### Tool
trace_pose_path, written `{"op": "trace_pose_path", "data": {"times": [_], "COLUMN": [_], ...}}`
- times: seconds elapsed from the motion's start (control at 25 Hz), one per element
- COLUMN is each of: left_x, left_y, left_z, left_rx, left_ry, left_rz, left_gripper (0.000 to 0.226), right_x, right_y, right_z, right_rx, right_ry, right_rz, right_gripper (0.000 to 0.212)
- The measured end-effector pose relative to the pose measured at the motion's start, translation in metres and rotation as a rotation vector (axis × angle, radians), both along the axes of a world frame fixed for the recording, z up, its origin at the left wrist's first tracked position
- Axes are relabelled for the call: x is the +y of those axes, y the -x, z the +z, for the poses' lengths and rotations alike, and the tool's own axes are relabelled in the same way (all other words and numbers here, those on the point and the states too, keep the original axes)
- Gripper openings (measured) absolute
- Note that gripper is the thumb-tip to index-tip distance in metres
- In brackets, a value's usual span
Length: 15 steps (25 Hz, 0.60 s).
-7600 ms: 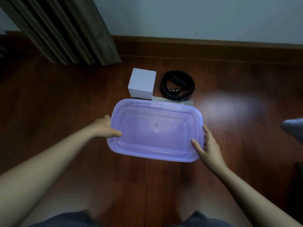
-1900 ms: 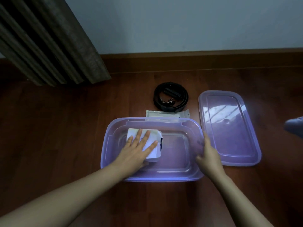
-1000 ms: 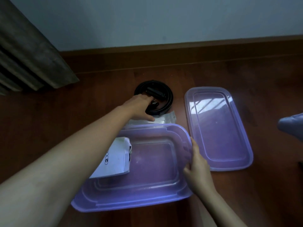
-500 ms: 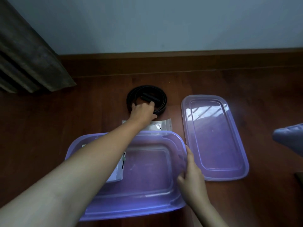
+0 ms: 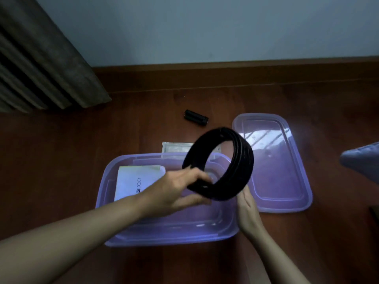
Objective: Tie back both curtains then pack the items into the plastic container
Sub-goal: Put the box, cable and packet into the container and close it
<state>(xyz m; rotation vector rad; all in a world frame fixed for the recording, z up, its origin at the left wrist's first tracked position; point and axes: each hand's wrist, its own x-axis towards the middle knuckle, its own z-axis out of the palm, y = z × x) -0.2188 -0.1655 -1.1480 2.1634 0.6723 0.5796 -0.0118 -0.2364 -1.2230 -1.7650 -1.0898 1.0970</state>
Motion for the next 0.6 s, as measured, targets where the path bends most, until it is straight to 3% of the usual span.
{"op": "trace_pose_path", "data": {"times": [0.12,0.24,0.44,0.6], "left_x": [-0.022,-0.016,-0.011,-0.016], "left_y": [0.012,0.015,-0.015,-0.023], "left_z": [-0.013,-0.025,-0.044,-0.052], "left_rx": [0.096,0.400,0.934,1.087], "left_ry": [0.104,0.095,-0.192,-0.313], "left_rz": [-0.068,-0.131,-0.235,-0.323], "left_gripper": [0.037,0.035,0.036,0.045], "right_x": [-0.001,0.000,-0.003,-0.006], "right_y": [-0.002,-0.002,0.002,0.009], "right_z": [-0.004,-0.007,0.001,0.017], "right_rx": [0.066,0.087,-0.070,-0.285], "right_ry": [-0.020,-0.007,0.004,0.001], "right_rz": [-0.011,-0.028,-0.009,-0.010], "right_gripper": [0.047,0.042,0.043,0.041]}}
